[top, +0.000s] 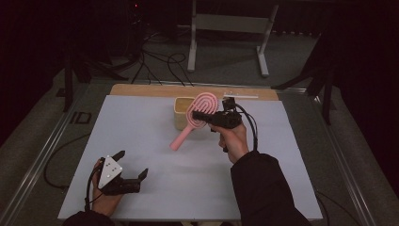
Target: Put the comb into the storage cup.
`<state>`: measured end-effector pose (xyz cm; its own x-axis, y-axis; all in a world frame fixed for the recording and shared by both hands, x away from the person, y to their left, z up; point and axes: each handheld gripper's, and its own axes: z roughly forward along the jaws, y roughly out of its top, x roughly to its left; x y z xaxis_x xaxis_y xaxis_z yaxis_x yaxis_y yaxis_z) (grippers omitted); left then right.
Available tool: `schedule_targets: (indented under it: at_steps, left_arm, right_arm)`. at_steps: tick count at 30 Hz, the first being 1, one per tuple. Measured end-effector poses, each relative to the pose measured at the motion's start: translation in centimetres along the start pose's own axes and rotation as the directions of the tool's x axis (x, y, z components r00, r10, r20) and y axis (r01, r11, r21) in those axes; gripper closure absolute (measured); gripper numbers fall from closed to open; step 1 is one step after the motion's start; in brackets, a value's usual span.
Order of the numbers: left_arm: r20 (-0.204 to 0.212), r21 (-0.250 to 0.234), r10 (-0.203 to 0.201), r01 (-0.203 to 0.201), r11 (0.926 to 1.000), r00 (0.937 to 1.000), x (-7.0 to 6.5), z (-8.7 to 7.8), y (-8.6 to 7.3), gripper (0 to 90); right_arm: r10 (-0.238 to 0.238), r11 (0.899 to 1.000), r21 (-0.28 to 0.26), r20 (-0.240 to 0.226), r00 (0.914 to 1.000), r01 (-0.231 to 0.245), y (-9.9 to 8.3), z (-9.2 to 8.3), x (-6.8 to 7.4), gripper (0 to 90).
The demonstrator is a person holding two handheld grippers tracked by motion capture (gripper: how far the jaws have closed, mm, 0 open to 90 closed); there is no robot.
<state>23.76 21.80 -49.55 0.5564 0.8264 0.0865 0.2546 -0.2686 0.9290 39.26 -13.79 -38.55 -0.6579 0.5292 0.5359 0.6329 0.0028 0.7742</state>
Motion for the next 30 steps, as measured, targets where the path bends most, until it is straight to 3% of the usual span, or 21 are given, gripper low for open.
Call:
schedule_targets:
  at_steps: [30]
  left_arm:
    - [0.001,0.001,0.000,0.000,1.0000,1.0000,0.0,0.0,0.0,0.0]
  right_arm:
    - [-0.003,1.000,-0.008,0.023,0.9997,0.003,1.8,0.1,-0.2,63.7]
